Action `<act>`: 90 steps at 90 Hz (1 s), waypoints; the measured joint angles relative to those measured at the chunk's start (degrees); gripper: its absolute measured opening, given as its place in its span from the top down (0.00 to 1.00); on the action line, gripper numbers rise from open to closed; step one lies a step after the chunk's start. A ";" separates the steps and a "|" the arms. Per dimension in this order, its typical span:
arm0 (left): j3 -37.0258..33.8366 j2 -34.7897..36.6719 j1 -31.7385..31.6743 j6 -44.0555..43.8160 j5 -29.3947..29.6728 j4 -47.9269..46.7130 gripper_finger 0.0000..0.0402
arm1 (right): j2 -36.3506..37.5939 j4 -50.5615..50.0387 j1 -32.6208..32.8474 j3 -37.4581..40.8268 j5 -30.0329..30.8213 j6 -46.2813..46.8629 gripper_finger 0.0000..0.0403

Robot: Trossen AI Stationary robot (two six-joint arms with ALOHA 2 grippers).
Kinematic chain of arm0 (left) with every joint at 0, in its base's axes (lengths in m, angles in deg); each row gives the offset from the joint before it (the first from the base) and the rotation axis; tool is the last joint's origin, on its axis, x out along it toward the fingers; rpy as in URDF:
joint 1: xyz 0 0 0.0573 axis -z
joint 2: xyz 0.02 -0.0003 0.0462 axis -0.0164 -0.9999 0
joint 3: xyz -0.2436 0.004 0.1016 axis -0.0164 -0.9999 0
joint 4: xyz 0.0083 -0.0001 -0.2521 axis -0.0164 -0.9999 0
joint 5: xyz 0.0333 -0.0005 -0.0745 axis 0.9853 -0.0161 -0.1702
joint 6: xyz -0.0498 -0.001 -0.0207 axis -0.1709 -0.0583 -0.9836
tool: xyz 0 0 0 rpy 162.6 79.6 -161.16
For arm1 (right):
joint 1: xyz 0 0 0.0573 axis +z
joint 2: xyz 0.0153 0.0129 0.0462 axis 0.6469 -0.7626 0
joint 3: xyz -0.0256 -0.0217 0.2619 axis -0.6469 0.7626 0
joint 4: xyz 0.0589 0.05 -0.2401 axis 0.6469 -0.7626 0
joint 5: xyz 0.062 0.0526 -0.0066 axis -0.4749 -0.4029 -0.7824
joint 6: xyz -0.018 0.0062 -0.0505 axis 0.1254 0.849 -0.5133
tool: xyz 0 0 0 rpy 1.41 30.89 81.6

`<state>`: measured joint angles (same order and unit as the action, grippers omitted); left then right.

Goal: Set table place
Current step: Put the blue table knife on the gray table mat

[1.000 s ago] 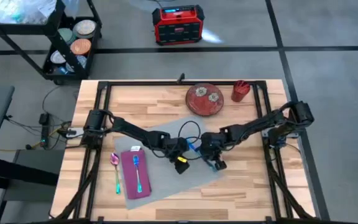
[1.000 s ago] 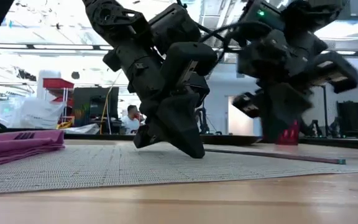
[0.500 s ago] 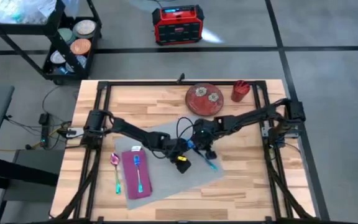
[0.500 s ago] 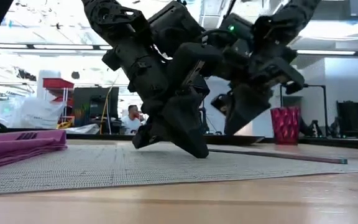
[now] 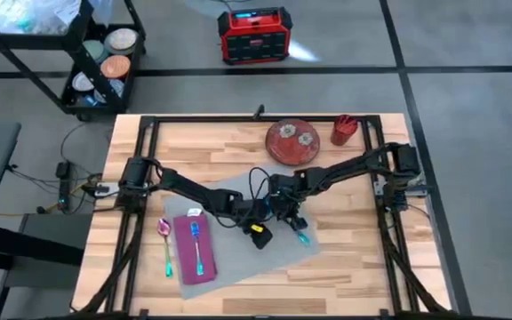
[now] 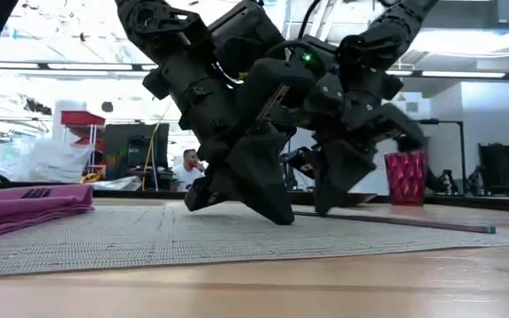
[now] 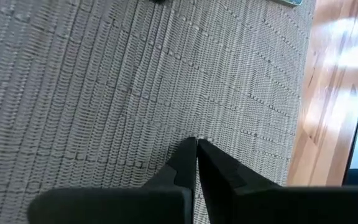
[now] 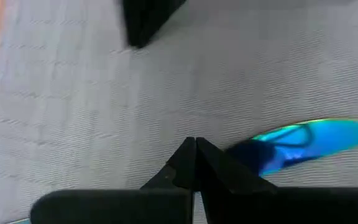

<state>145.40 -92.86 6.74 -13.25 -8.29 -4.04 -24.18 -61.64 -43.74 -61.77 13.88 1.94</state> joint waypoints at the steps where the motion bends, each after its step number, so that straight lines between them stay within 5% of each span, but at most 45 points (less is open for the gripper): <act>1: 0.00 0.00 0.01 0.00 0.00 0.03 1.00 | 0.00 0.03 -0.24 -0.05 0.01 -0.03 1.00; 40: 0.07 0.00 0.14 -1.32 0.32 0.08 1.00 | -0.20 -0.70 -5.34 -0.02 0.88 -1.52 1.00; 90: 0.09 0.00 0.18 -1.77 0.52 0.17 1.00 | -0.84 -2.46 -0.22 -2.10 -0.01 -6.53 1.00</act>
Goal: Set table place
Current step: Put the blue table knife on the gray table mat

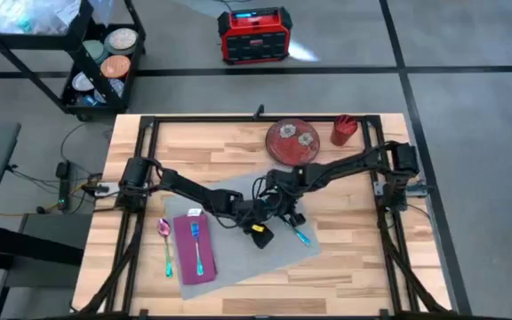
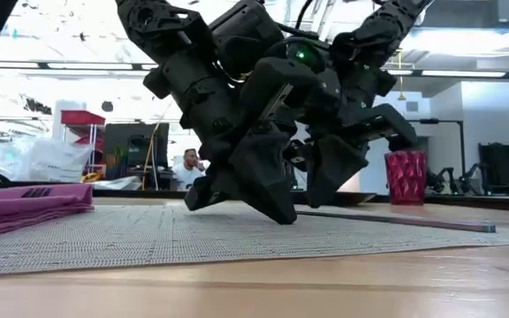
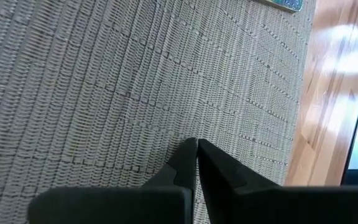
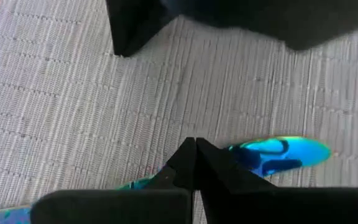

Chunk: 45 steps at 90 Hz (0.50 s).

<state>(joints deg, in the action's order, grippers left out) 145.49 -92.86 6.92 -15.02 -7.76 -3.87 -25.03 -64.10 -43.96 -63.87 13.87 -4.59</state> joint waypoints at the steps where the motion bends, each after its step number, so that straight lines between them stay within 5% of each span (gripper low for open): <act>1: 0.00 0.00 0.00 0.00 0.01 0.00 1.00 | -0.23 0.32 -0.03 -0.01 -0.15 -0.11 1.00; 45: 0.00 0.00 0.11 -1.51 -0.04 0.00 1.00 | -2.28 -0.96 -5.58 -1.70 -0.05 -0.54 1.00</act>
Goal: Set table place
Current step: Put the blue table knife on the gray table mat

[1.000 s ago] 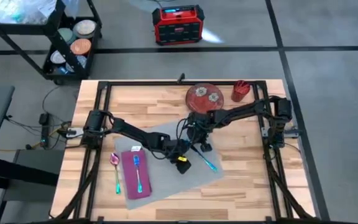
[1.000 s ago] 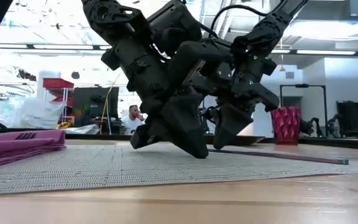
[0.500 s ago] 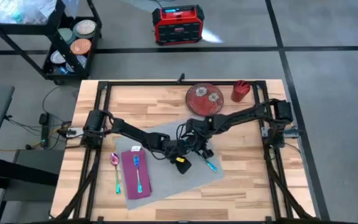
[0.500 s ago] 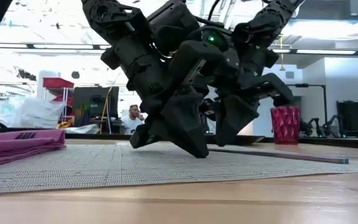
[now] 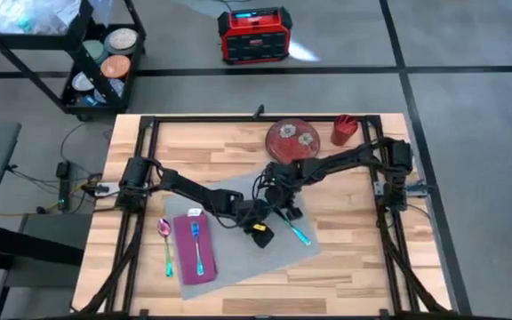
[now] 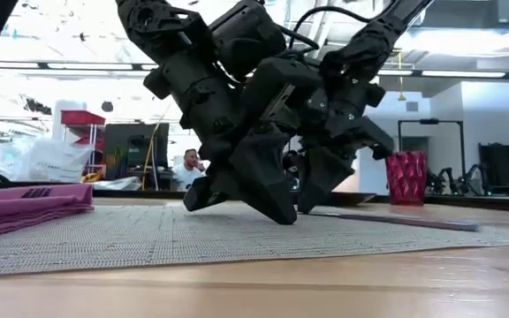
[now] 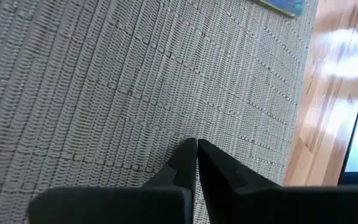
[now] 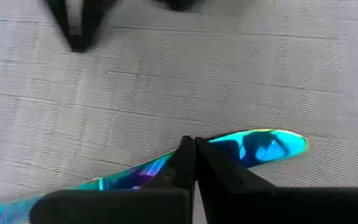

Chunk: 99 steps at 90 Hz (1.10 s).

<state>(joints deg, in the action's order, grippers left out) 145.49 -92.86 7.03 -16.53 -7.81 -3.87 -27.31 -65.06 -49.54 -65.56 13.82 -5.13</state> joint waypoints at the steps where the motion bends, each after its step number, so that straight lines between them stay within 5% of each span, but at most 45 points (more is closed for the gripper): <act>1: 0.00 0.00 0.00 -0.01 0.00 0.01 1.00 | 0.00 -0.19 -0.11 -0.07 0.07 -0.14 1.00; 99: 0.00 0.00 0.04 -4.37 -0.07 0.10 1.00 | 1.02 -2.97 -6.34 -0.17 2.37 -2.50 1.00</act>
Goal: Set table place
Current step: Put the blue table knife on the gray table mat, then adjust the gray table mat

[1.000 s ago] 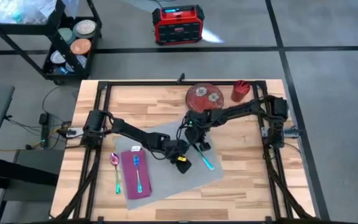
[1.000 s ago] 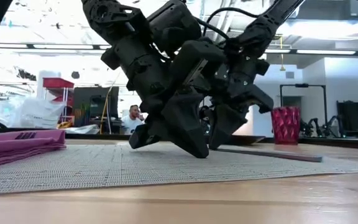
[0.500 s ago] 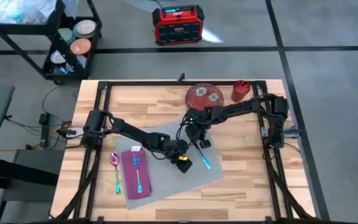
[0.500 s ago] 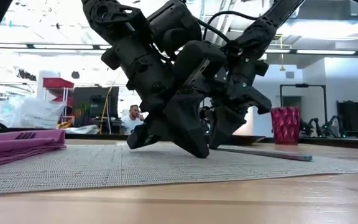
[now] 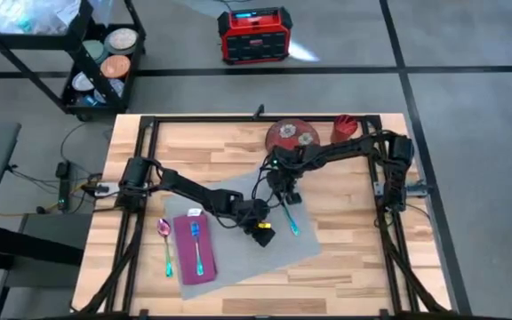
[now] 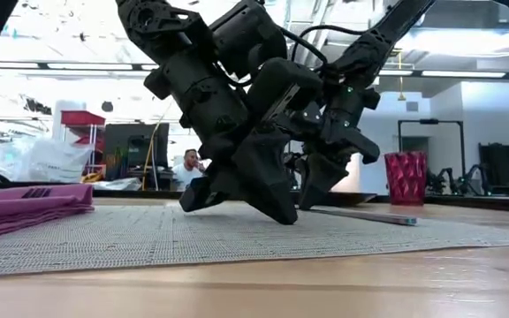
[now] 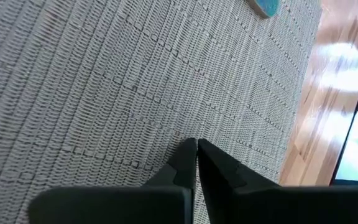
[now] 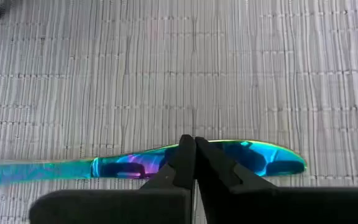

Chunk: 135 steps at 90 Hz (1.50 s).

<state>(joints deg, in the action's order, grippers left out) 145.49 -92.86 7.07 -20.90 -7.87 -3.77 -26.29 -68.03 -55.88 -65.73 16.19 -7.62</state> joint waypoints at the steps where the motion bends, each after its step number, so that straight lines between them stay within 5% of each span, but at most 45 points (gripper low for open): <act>1: 0.00 0.00 0.00 0.00 0.00 0.00 1.00 | 0.12 -0.05 0.09 0.01 0.01 0.00 1.00; 28: 0.00 0.00 0.00 0.02 0.02 0.02 1.00 | 7.52 -0.34 1.32 0.10 0.01 0.03 1.00; 56: 0.01 -0.04 0.24 0.58 -0.32 0.18 1.00 | 14.04 -15.56 -0.16 2.70 5.58 5.38 1.00; 89: 0.02 0.22 0.19 3.08 -1.36 -0.40 1.00 | 14.05 -6.38 1.14 10.33 6.76 10.53 1.00; 117: 5.56 10.40 0.20 9.44 -1.60 -28.45 1.00 | 14.04 -3.77 2.48 10.29 6.31 11.13 1.00; 135: 8.38 16.30 1.02 9.94 -0.96 -38.38 1.00 | 12.92 -2.79 2.90 10.27 6.18 11.14 1.00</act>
<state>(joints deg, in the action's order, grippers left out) 153.87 -76.56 8.09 -10.95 -8.84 -42.15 -13.37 -70.82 -52.98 -55.47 22.37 3.51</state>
